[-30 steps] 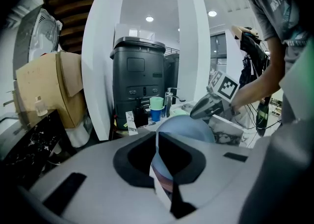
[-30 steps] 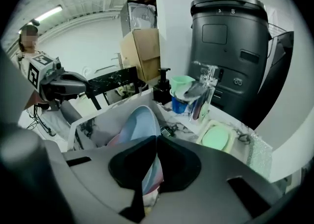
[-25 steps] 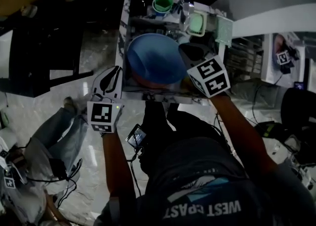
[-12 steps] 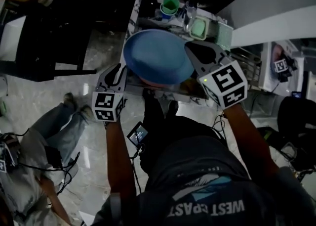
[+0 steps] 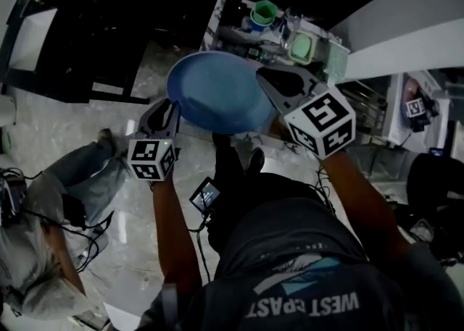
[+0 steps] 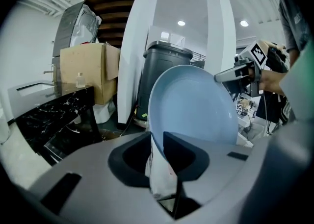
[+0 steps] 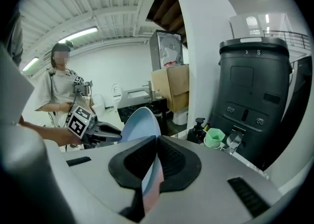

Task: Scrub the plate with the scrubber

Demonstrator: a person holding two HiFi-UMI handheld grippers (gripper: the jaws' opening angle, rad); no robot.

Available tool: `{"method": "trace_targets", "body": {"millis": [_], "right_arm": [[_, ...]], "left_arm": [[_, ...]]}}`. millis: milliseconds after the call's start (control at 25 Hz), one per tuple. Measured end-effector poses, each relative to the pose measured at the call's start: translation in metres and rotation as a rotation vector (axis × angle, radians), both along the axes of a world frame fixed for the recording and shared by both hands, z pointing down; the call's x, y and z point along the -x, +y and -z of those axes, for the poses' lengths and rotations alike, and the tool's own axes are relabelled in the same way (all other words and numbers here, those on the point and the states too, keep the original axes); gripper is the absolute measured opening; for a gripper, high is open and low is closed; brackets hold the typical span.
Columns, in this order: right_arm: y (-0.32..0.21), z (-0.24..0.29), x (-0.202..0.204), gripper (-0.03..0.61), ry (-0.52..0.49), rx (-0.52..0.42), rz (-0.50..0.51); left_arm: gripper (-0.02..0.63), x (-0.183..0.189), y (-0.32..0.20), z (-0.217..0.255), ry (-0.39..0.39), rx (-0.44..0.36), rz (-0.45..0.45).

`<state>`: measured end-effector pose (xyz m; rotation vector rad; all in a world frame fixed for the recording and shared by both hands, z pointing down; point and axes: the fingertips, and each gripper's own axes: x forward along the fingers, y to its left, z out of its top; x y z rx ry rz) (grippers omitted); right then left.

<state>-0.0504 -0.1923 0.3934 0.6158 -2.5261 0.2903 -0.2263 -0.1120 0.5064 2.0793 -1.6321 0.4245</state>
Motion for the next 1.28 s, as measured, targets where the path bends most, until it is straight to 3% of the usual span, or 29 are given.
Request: {"method": "trace_targets", "body": {"millis": [440, 800, 1280], "right_arm": [[0.017, -0.066, 0.031, 0.035, -0.010, 0.215, 0.008], [0.015, -0.125, 0.029, 0.035, 0.030, 0.348, -0.053], [0.000, -0.171, 0.026, 0.037, 0.075, 0.419, -0.106]], "left_arm": [[0.046, 0.040, 0.045, -0.026, -0.031, 0.100, 0.092], [0.046, 0.045, 0.050, -0.052, -0.083, 0.195, 0.076], [0.046, 0.047, 0.038, -0.053, -0.126, 0.182, 0.054]]}}
